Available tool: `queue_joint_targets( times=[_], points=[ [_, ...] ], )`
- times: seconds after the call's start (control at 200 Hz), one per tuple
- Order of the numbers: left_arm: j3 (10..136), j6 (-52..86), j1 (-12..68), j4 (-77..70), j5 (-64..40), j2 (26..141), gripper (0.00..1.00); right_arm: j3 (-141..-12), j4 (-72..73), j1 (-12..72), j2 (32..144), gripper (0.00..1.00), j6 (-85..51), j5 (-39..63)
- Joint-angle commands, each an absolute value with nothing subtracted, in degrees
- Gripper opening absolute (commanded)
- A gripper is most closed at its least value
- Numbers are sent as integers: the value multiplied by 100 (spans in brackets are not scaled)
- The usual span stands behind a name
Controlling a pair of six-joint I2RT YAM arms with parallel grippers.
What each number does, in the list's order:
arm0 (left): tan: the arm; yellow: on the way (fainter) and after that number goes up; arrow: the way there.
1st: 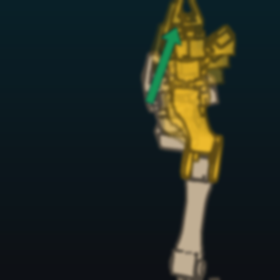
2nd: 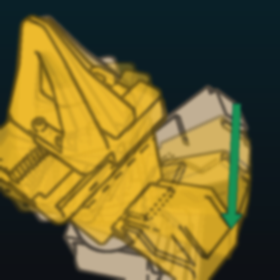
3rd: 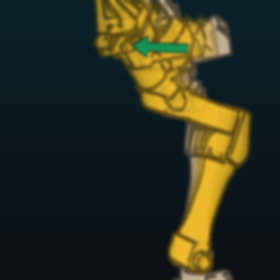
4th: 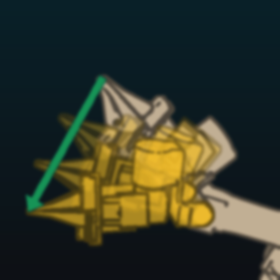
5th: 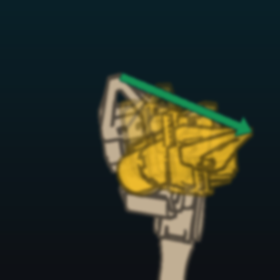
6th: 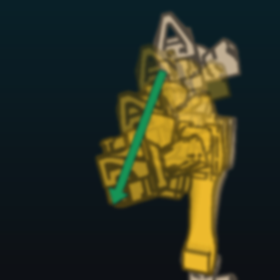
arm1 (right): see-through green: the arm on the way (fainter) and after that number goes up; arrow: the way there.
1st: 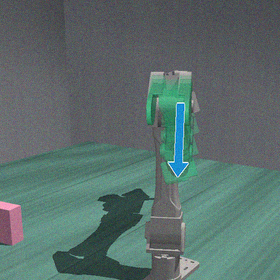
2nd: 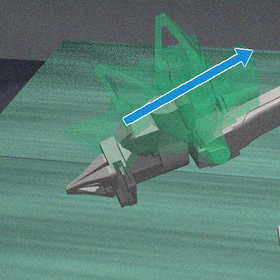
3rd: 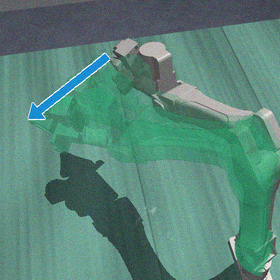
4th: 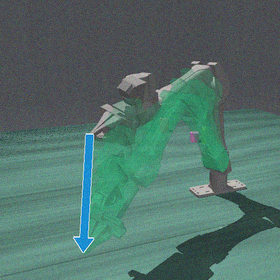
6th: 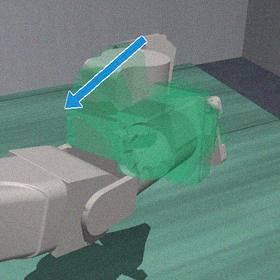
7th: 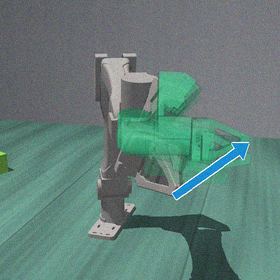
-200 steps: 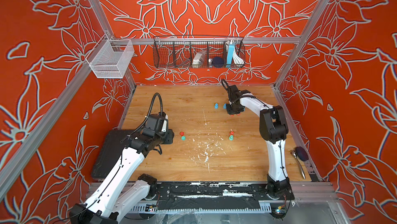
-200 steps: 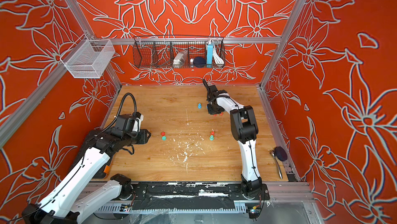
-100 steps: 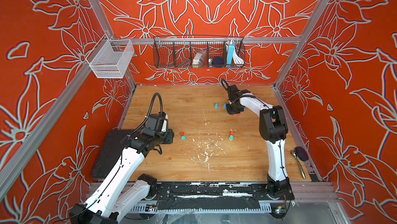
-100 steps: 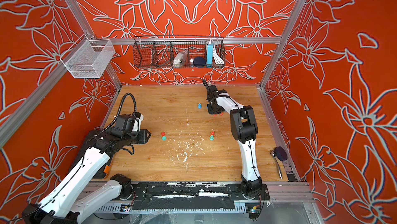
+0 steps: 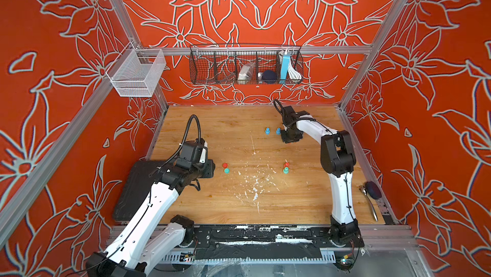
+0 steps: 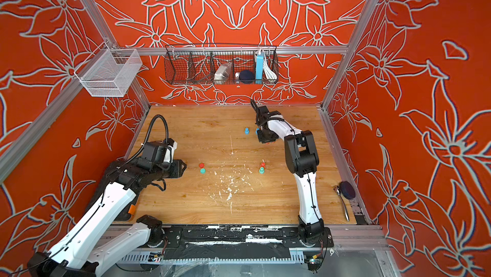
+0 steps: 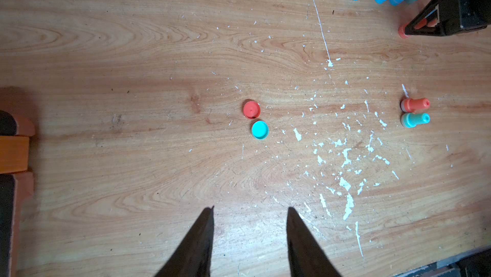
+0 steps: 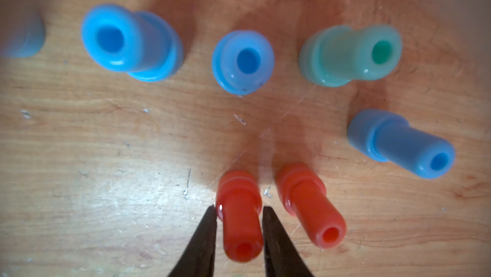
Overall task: Close the stamp cap
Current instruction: Place the stamp at the center of the board.
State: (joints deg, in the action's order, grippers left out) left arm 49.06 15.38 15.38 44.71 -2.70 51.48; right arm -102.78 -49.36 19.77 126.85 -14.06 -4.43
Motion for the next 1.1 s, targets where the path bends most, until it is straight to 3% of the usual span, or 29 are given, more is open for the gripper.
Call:
queue_joint_targets(
  times=[0.0,0.515,1.096],
  points=[
    [4901,1476,1494,4447,-281,5124,45,-10393,-5111,1959,12573,32,-1372,-562],
    [4899,1476,1478,4456,-207,5184,45,-10330,-5265,2071,11787,36,-1375,-580],
    [5057,1793,1475,4421,-348,5576,48,-6627,-4873,2861,7610,38,-1808,-467]
  ],
)
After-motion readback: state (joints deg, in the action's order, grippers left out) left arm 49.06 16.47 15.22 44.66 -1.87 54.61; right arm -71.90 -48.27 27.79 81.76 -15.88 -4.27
